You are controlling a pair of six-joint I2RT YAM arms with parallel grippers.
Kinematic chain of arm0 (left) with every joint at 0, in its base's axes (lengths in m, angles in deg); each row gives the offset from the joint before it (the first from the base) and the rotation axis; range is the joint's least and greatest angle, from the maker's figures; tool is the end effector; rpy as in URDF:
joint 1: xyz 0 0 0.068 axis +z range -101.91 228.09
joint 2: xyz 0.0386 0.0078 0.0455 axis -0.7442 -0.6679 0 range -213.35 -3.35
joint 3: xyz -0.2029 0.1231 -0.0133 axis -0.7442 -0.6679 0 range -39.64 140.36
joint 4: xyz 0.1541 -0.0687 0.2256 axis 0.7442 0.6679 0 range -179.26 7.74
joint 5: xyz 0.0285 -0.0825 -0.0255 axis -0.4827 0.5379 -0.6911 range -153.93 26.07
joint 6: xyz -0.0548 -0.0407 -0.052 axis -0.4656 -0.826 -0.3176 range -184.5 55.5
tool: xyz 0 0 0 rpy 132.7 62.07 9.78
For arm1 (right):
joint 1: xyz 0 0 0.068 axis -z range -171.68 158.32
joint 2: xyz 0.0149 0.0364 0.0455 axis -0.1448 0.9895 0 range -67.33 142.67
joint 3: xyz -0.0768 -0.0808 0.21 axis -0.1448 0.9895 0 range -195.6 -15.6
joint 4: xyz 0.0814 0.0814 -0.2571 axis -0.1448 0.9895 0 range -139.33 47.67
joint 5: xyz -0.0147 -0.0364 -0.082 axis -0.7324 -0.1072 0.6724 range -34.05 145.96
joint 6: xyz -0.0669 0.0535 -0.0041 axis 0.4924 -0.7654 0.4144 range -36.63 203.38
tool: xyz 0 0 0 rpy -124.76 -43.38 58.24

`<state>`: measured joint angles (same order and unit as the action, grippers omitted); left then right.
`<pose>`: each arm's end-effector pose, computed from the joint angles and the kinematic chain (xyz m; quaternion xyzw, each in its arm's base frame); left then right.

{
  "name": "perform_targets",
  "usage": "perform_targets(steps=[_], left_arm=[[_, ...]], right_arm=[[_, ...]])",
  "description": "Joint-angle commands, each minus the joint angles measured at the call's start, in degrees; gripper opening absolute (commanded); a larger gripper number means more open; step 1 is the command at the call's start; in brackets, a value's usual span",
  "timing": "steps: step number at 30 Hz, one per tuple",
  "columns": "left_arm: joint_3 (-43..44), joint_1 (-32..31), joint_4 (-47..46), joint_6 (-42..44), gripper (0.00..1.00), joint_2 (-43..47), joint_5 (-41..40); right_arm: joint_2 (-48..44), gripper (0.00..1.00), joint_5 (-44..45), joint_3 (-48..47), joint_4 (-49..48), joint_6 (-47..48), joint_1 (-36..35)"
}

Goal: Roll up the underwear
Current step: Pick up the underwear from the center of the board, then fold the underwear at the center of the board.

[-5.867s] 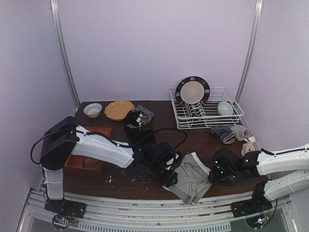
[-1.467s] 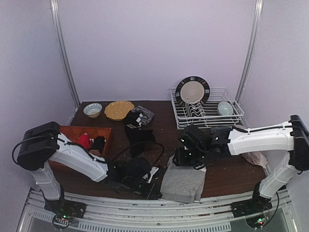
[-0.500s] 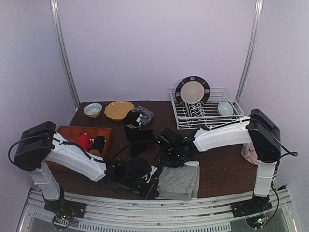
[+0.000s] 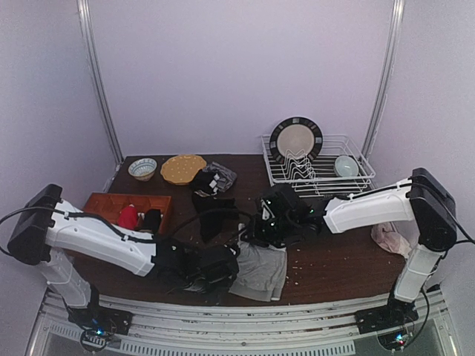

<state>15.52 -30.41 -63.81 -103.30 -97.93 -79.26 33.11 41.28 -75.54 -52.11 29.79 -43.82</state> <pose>0.0883 -0.3336 0.0843 0.3012 0.9197 -0.1164 0.2233 0.2423 0.3427 0.1198 -0.0451 0.8910 0.4176 0.1724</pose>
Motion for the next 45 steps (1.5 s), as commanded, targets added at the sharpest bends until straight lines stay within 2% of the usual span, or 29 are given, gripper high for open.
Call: perform_targets(steps=[1,5,6,9,11,12,15,18,20,25,31,35,38,40,43,45], left_arm=[[2.84,-0.59,7.10,-0.33,0.00,1.60,-6.13],[4.20,-0.85,6.53,0.52,0.00,0.74,-4.13],[4.51,-0.86,6.01,0.68,0.03,0.49,-3.27],[3.43,-0.95,2.07,0.91,0.47,1.16,-0.98],[1.43,-0.90,-0.57,1.07,0.67,3.00,-0.27],[0.70,-0.90,-1.52,1.31,0.74,3.99,-0.27],[-1.18,-0.75,-2.99,2.70,0.86,6.75,-1.00],[-3.82,0.94,-5.51,4.46,0.92,8.94,0.81],[-6.24,2.72,-8.29,5.66,0.92,10.49,3.79],[-12.03,7.69,-19.25,8.22,0.92,11.63,16.93],[-18.00,11.78,-33.99,6.24,0.90,8.12,29.07],[-16.98,12.41,-37.85,7.12,0.84,4.09,34.02],[-15.32,12.61,-37.59,7.75,0.73,1.49,34.58],[-14.93,12.96,-37.69,7.93,0.60,0.64,35.10],[-13.96,13.11,-34.84,8.25,0.33,0.59,34.21],[-12.98,13.06,-30.63,8.39,0.08,1.29,31.31]], right_arm=[[-2.07,0.00,-3.51,4.67,-5.69,0.97,2.64],[-1.84,0.00,-5.61,7.63,-8.38,0.76,4.65],[-1.84,0.00,-6.17,8.38,-9.17,0.76,4.96],[-1.67,0.00,-8.30,9.53,-11.05,1.25,5.66],[-1.65,0.00,-9.78,9.74,-11.91,1.83,5.84],[-1.72,0.00,-10.50,9.94,-12.45,2.07,5.90],[-2.08,0.00,-12.01,10.59,-13.93,2.79,6.35],[-2.44,0.00,-14.80,11.98,-16.91,2.99,7.11],[-2.67,0.00,-16.32,12.70,-18.13,3.31,7.51],[-3.15,0.00,-18.22,14.16,-20.36,4.25,8.31],[-3.06,0.00,-21.13,15.56,-23.81,4.85,9.30],[-2.76,0.00,-22.18,15.65,-24.35,5.07,9.63],[-2.71,0.00,-22.39,15.69,-24.59,5.12,9.86],[-2.71,0.00,-22.56,15.57,-24.66,5.19,9.94],[-3.01,0.00,-21.97,15.86,-24.19,5.30,9.99],[-3.07,0.00,-21.22,15.93,-23.74,5.33,10.04]])
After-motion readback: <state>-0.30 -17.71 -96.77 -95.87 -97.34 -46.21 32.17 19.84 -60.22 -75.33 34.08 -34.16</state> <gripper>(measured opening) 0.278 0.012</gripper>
